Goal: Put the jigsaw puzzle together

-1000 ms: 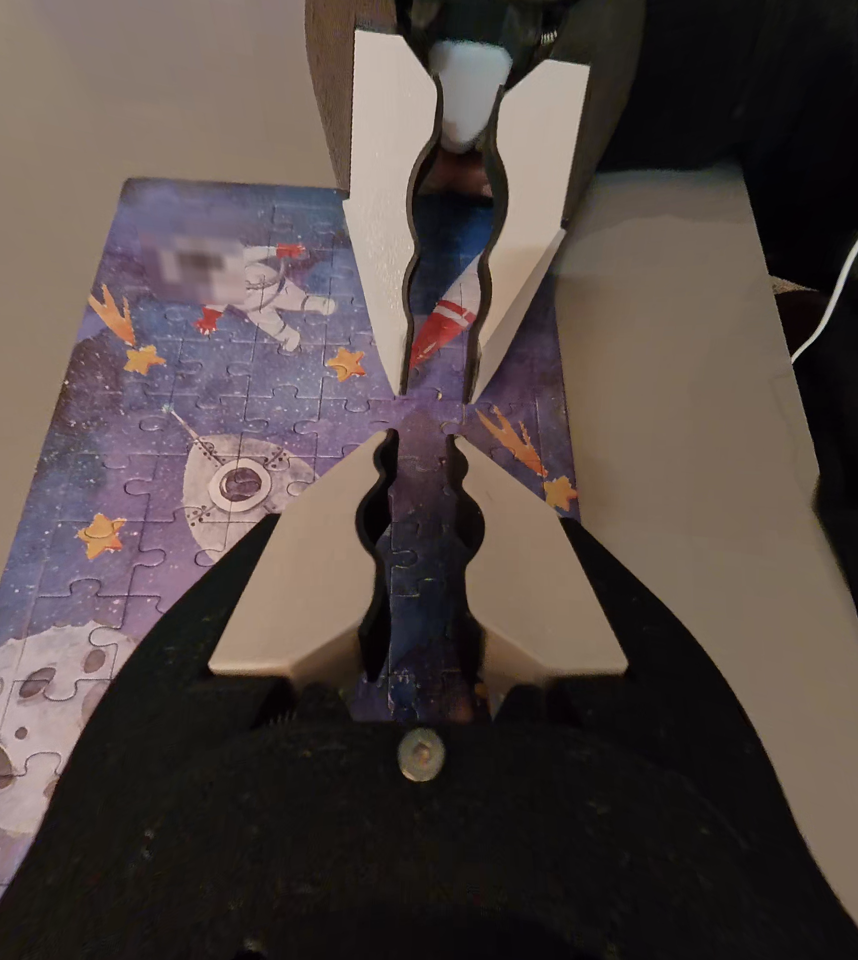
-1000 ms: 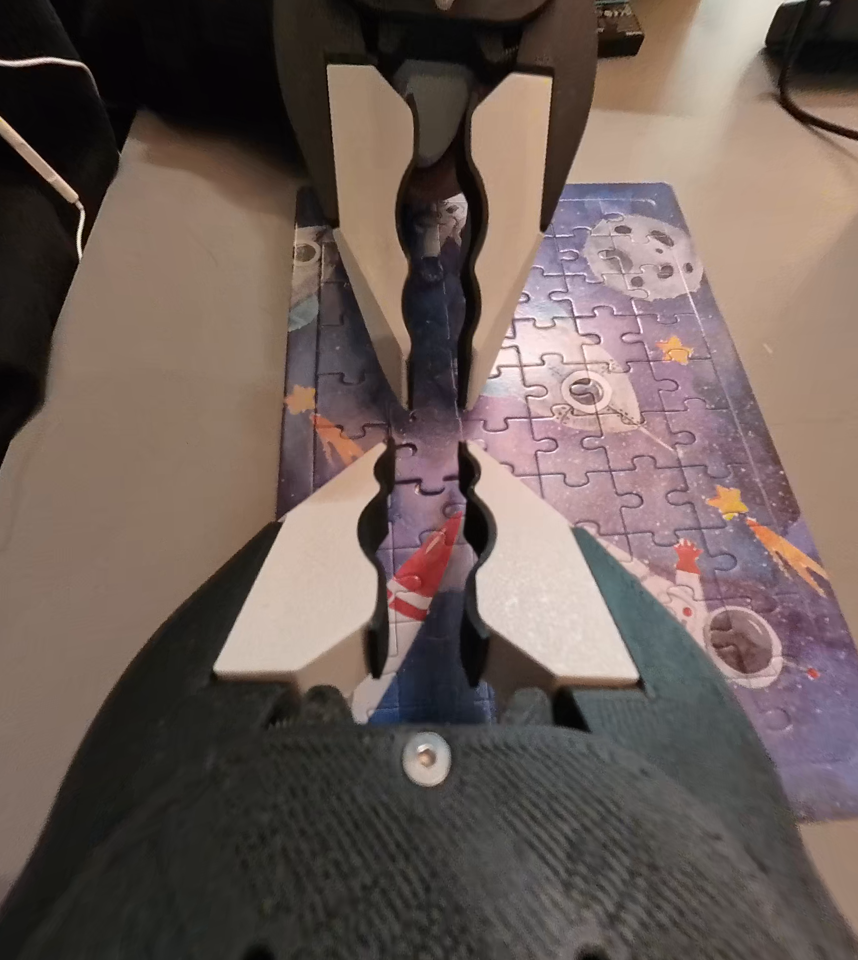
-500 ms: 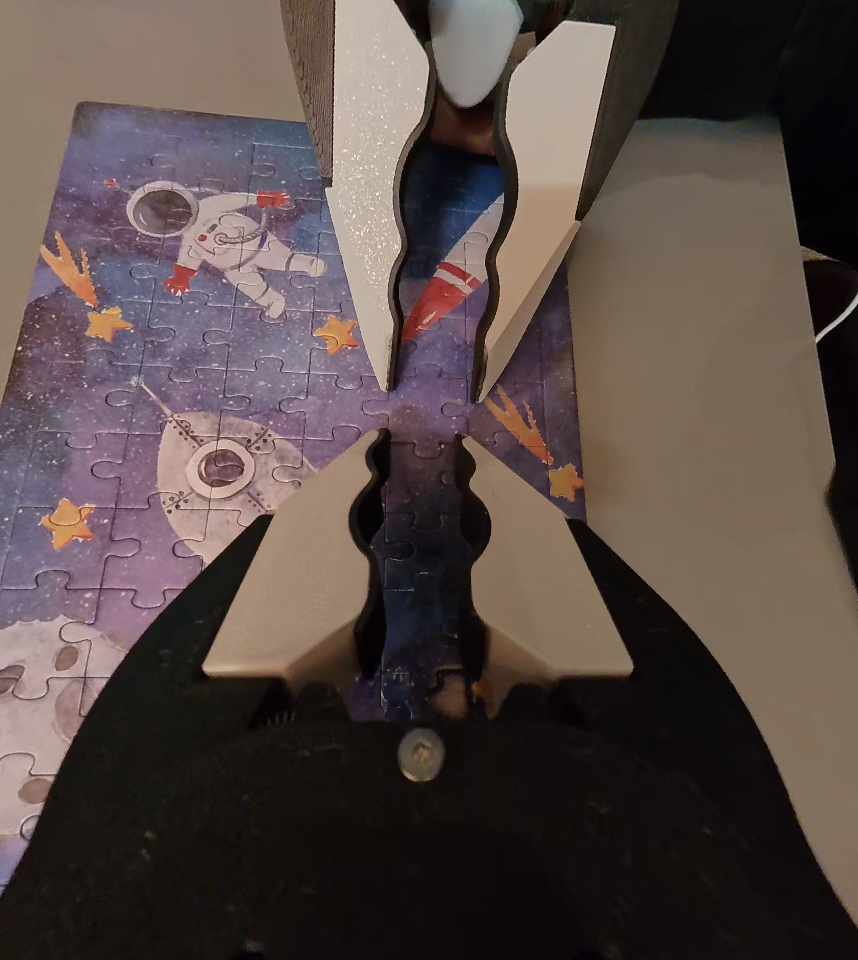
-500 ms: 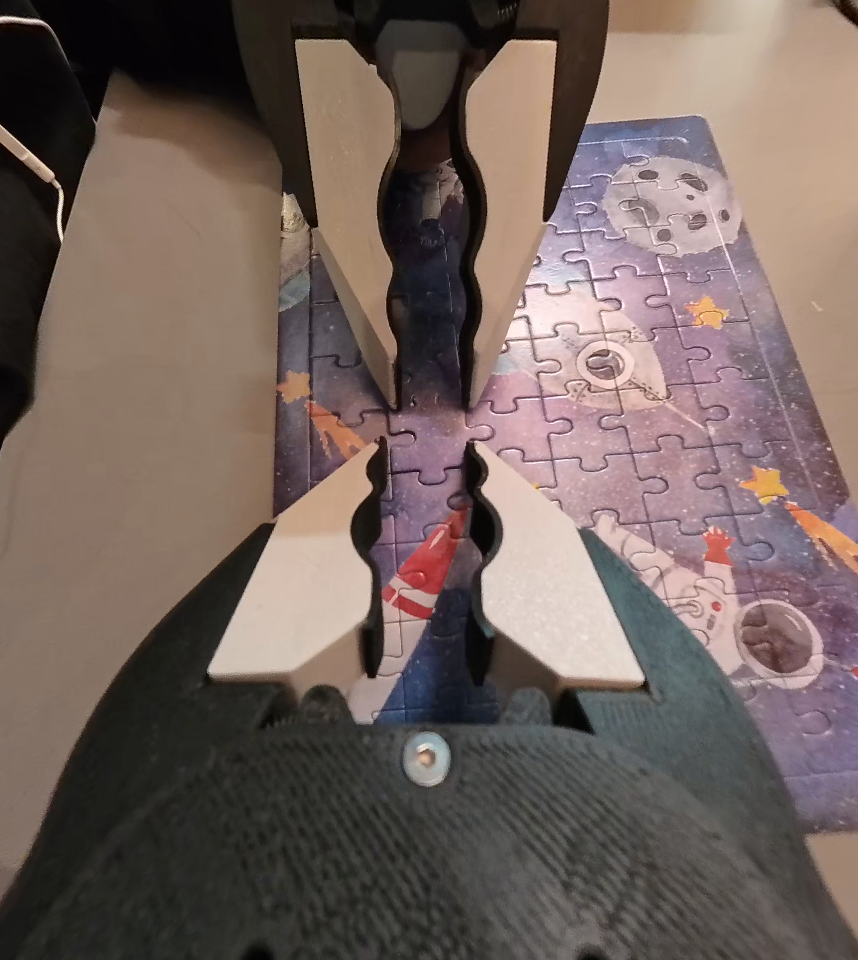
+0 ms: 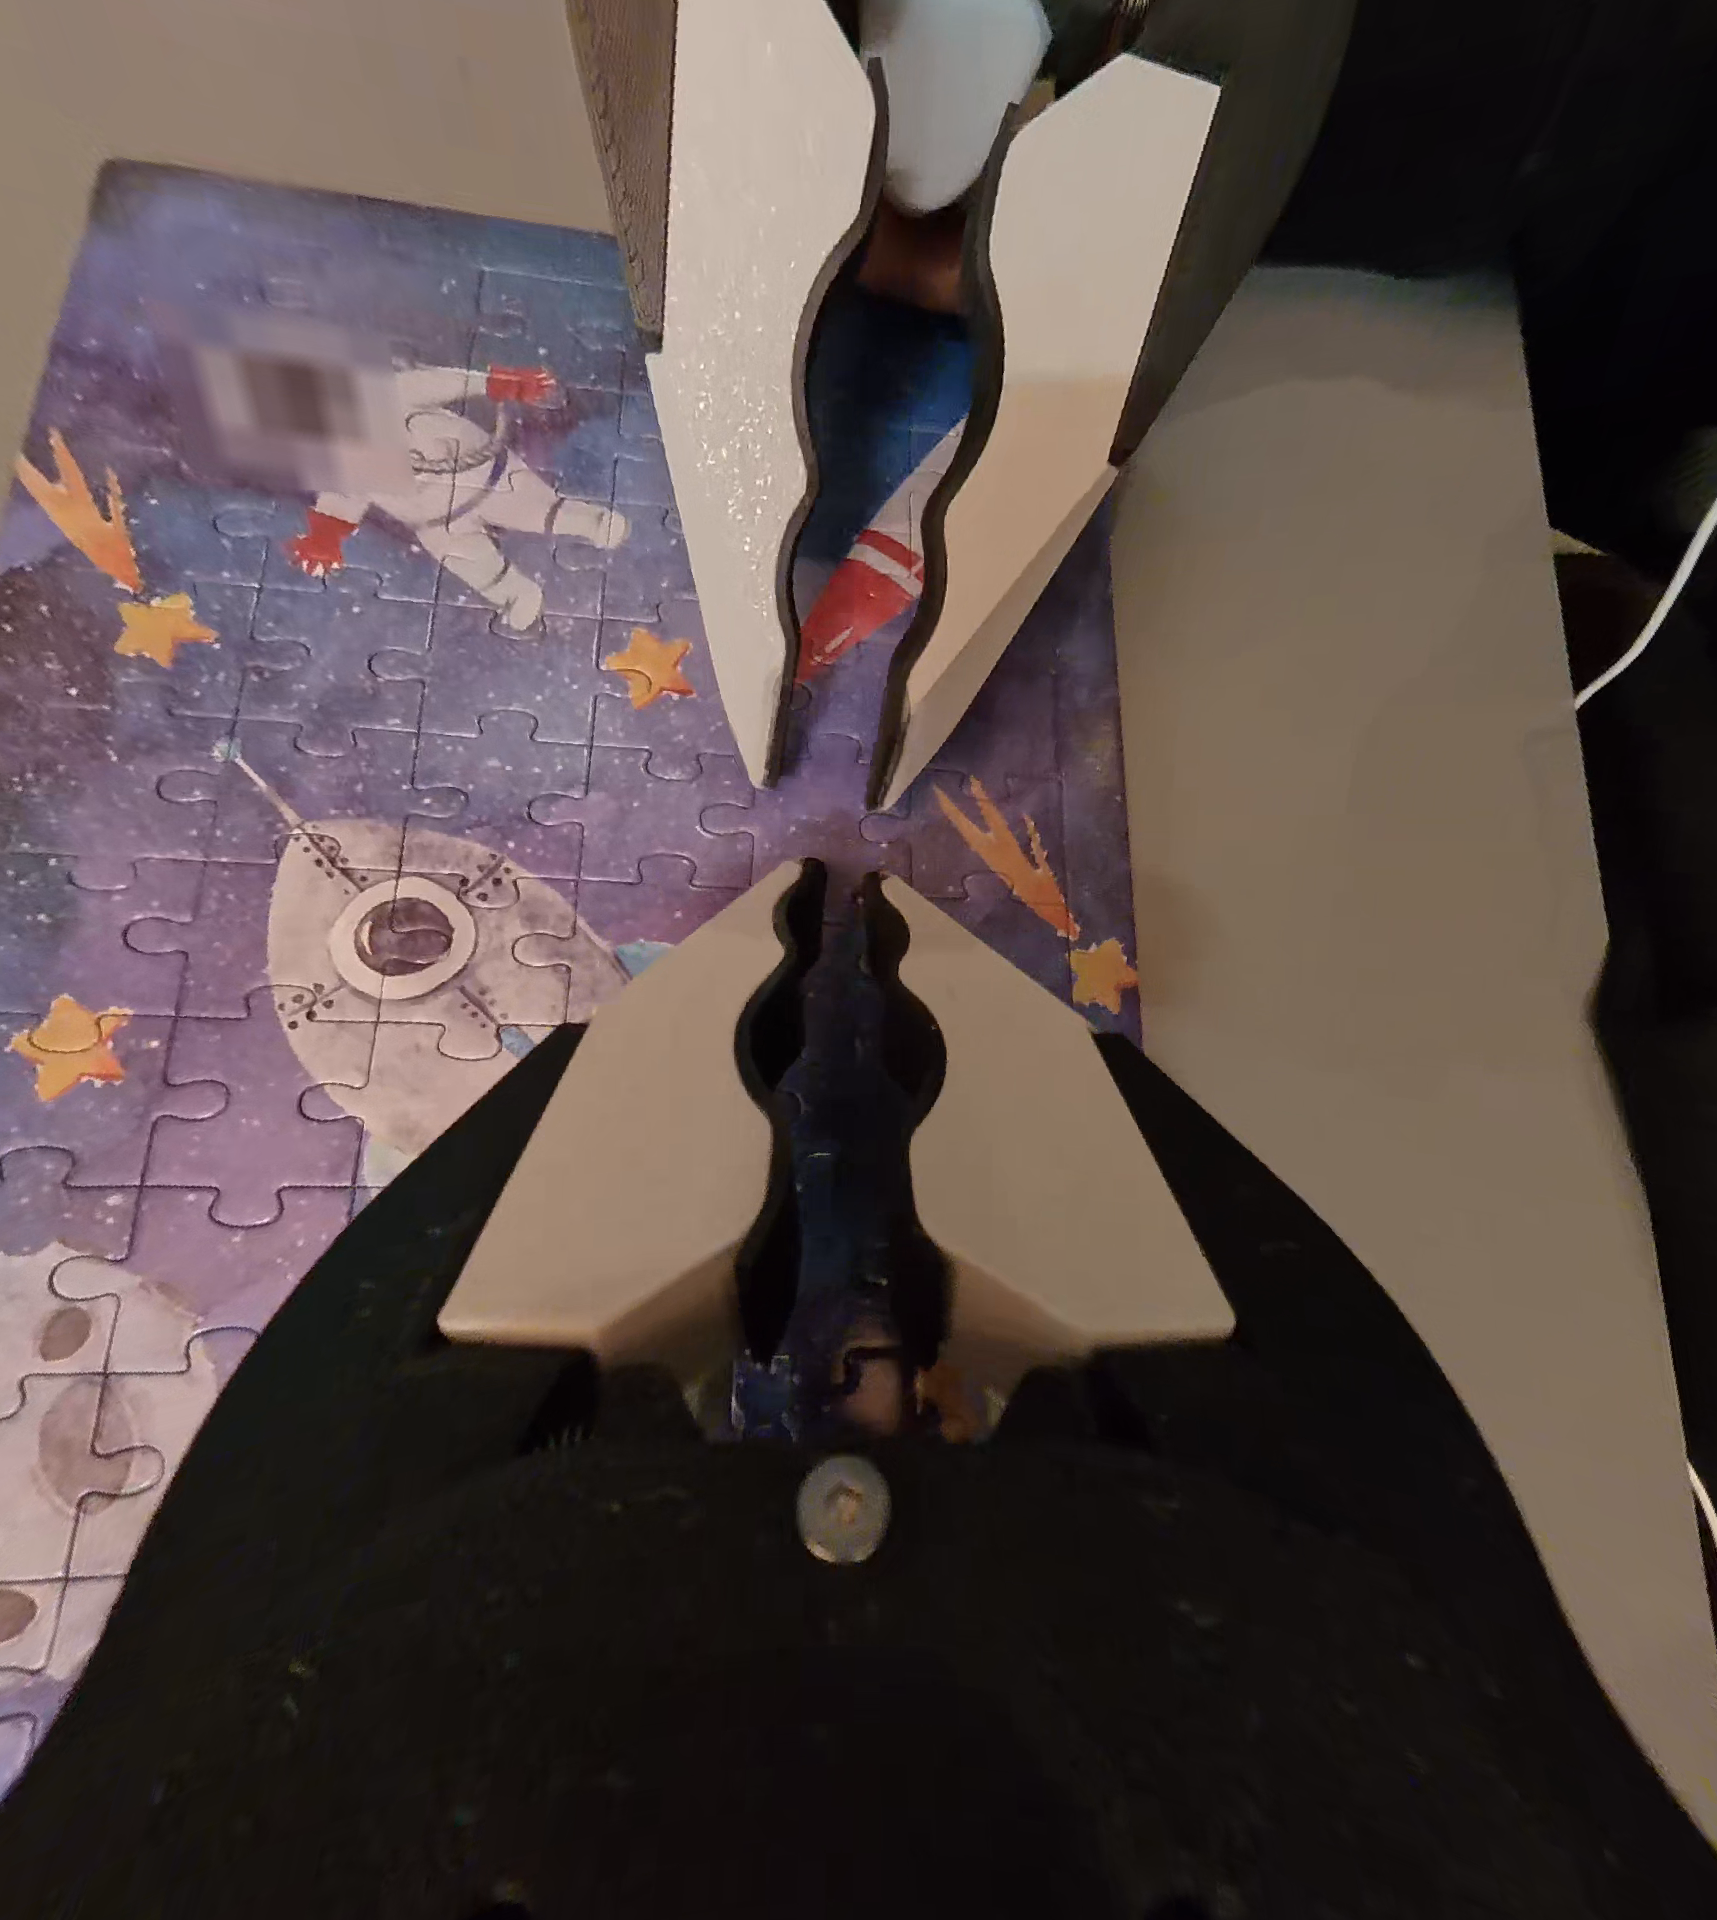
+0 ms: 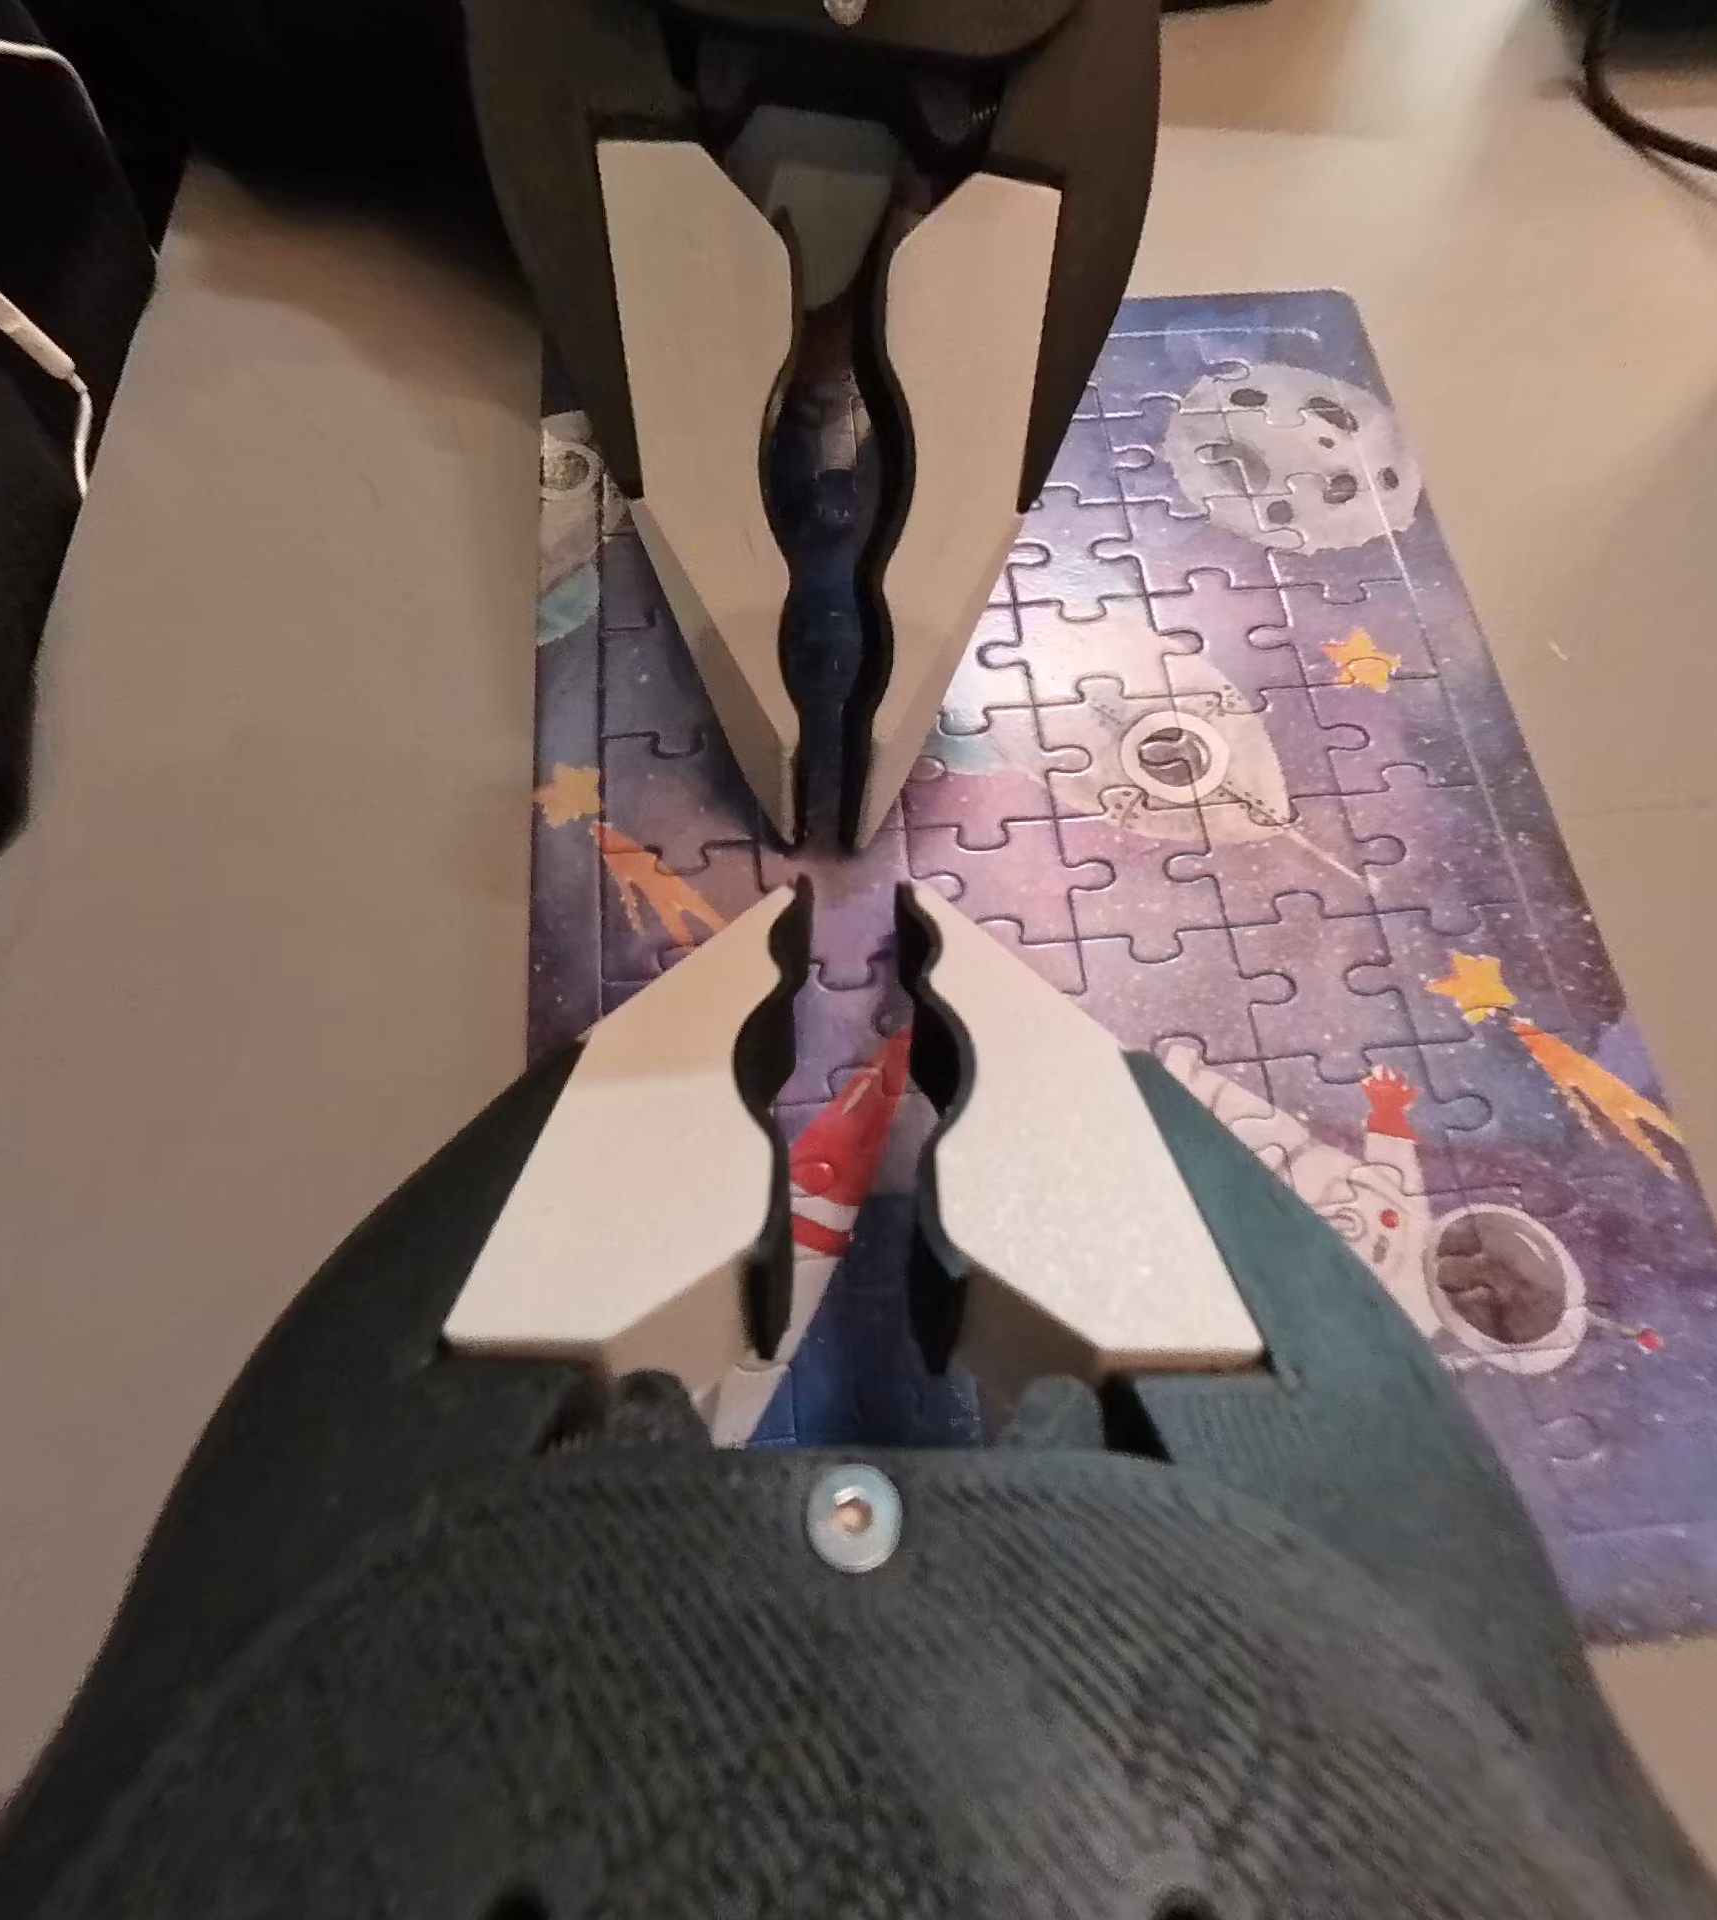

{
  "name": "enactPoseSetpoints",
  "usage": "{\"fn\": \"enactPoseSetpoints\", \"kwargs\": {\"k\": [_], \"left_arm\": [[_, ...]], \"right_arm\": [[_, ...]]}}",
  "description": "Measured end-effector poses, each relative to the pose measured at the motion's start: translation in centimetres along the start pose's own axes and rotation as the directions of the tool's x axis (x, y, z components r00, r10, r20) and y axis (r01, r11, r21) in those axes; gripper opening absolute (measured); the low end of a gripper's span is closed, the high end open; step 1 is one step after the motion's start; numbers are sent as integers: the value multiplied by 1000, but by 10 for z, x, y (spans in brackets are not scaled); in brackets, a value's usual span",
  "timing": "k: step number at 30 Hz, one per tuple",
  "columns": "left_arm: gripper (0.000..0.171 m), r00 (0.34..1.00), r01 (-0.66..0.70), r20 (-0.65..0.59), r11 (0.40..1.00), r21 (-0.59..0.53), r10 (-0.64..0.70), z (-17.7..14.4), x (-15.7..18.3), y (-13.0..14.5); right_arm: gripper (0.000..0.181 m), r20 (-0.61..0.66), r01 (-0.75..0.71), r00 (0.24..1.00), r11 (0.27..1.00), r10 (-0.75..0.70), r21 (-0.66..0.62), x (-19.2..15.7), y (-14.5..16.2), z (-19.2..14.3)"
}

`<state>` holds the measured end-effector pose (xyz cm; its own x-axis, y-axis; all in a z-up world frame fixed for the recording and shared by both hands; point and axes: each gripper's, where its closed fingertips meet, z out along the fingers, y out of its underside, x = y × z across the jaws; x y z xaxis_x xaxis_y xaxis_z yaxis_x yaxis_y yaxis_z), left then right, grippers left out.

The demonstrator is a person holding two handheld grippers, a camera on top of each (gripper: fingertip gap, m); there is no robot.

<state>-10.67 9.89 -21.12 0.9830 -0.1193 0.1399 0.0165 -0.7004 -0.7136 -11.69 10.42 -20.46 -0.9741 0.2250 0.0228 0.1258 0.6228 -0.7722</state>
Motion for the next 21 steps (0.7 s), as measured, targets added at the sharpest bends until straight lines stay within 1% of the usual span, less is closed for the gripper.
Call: {"fn": "enactPoseSetpoints", "kwargs": {"k": [4, 8, 9, 10, 12, 16, 17, 18, 20, 21], "left_arm": [[5, 1000, 4, -3, 1000, -2, -4, 0, 0, 0], [4, 1000, -6, 5, 1000, -2, 6, 0, 0, 0], [4, 1000, -6, 5, 1000, -2, 6, 0, 0, 0], [4, 1000, -7, 4, 1000, -3, 7, 0, 0, 0], [4, 1000, -7, 6, 1000, -2, 7, 0, 0, 0], [7, 1000, -4, 29, 1000, -1, 4, -1, -5, 0], [8, 999, 4, 32, 1000, 1, -4, -1, -6, 0], [6, 998, 11, 56, 1000, 1, -11, -1, -10, 0], [4, 991, 4, 135, 1000, 1, -4, -6, -25, 2], [3, 985, 6, 175, 1000, 0, -5, -9, -33, 4]], "right_arm": [[3, 29, -37, 999, 999, 38, -27, -2, 3, 3], [0, 30, -27, 999, 999, 27, 23, -3, -4, 1], [0, 19, -33, 999, 999, 34, -15, 0, 3, 2], [0, 14, -44, 999, 999, 45, -26, 2, 5, 2], [0, -35, -46, 998, 998, 45, -34, 10, 6, 0], [0, -193, -46, 980, 999, 39, -28, 35, 9, -3], [0, -187, -46, 982, 999, 39, -29, 33, 8, -1], [0, -138, -39, 990, 999, 35, -26, 24, 5, 1], [0, 62, -20, 998, 999, 22, -24, -12, 0, 8], [0, 119, -21, 993, 999, 24, -29, -22, -2, 9]]}}
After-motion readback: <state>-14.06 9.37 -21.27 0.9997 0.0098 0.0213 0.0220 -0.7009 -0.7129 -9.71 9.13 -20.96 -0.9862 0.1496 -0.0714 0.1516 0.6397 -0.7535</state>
